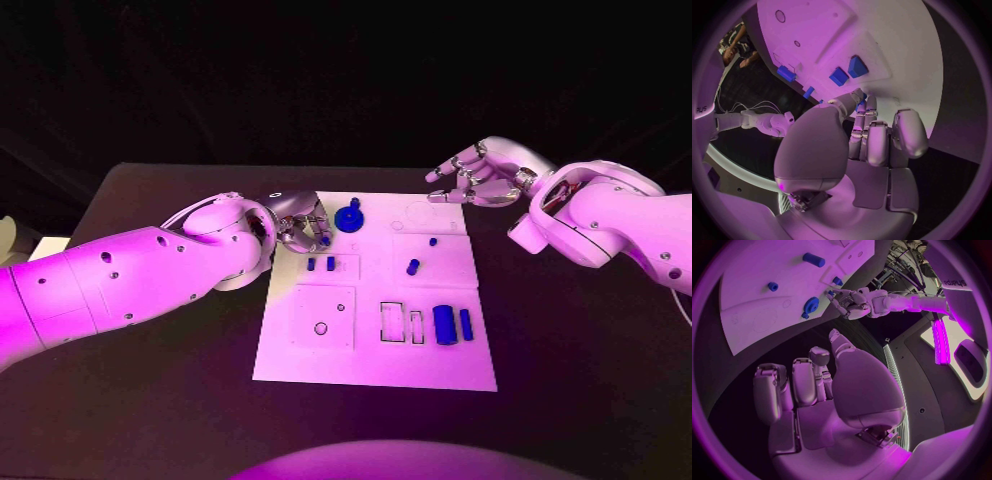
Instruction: Assemble the parts on the task board
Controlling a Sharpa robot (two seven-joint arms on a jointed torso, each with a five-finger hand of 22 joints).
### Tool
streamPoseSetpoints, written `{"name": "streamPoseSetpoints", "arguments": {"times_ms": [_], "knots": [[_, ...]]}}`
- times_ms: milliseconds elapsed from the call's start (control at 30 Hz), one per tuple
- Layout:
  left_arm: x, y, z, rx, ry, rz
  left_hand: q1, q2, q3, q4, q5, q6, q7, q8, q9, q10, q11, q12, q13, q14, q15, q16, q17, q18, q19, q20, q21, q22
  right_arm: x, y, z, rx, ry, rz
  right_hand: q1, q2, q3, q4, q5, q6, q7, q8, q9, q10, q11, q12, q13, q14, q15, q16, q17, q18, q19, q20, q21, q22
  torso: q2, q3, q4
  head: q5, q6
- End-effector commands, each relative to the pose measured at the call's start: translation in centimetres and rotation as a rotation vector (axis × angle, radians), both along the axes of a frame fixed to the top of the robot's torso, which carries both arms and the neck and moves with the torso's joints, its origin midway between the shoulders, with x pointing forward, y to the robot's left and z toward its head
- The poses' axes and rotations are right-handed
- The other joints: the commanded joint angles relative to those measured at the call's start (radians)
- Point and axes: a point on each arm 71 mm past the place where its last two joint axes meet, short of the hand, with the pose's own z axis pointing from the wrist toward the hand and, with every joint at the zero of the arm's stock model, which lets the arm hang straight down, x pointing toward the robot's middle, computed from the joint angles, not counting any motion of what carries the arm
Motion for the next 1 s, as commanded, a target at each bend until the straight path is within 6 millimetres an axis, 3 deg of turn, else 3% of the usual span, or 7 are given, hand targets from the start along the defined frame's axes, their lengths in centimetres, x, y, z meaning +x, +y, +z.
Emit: {"name": "streamPoseSetpoints", "arguments": {"times_ms": [33, 333, 1000], "knots": [[-0.08, -0.11, -0.31, 0.017, 0.020, -0.006, -0.012, -0.004, 0.003, -0.005, -0.003, 0.001, 0.007, -0.006, 0.000, 0.000, 0.003, -0.006, -0.001, 0.041, 0.007, -0.002, -0.001, -0.015, 0.037, 0.007, 0.002, 0.001, -0.09, 0.16, -0.06, -0.006, 0.005, 0.018, 0.008, 0.006, -0.006, 0.002, 0.004, -0.005, -0.001, 0.000, 0.001, 0.003, 0.000, 0.001, -0.001, 0.028, 0.001, -0.006, -0.002, 0.016, -0.004, 0.001, -0.003, 0.081, 0.000, 0.0000, 0.0002, 0.000, 0.001], [-0.02, 0.02, -0.49, 0.033, 0.036, 0.004, -0.031, -0.019, 0.000, -0.006, -0.004, -0.053, 0.015, -0.053, -0.022, -0.029, 0.014, -0.037, -0.008, 0.038, 0.017, -0.004, -0.012, -0.015, 0.033, 0.015, -0.001, 0.001, -0.10, 0.17, -0.07, -0.006, 0.006, 0.018, 0.008, 0.006, -0.006, 0.002, 0.004, -0.005, -0.001, 0.000, 0.001, 0.003, 0.000, 0.001, -0.001, 0.028, 0.001, -0.006, -0.002, 0.016, -0.004, 0.001, -0.003, 0.081, -0.001, 0.0000, 0.0006, -0.001, 0.000], [0.14, 0.67, -0.47, 0.033, 0.029, 0.026, -0.038, -0.027, -0.003, -0.007, -0.004, -0.079, 0.022, -0.067, -0.029, -0.045, 0.021, -0.047, -0.010, 0.035, 0.022, -0.007, -0.022, -0.014, 0.030, 0.020, -0.003, 0.000, -0.01, 0.00, -0.10, -0.009, 0.006, 0.011, 0.008, 0.005, -0.008, 0.003, 0.004, -0.006, -0.001, 0.000, 0.001, 0.001, 0.000, -0.005, -0.005, 0.028, 0.001, -0.010, -0.006, 0.016, -0.006, 0.001, -0.005, 0.078, -0.001, -0.0004, 0.0006, 0.002, 0.001]]}}
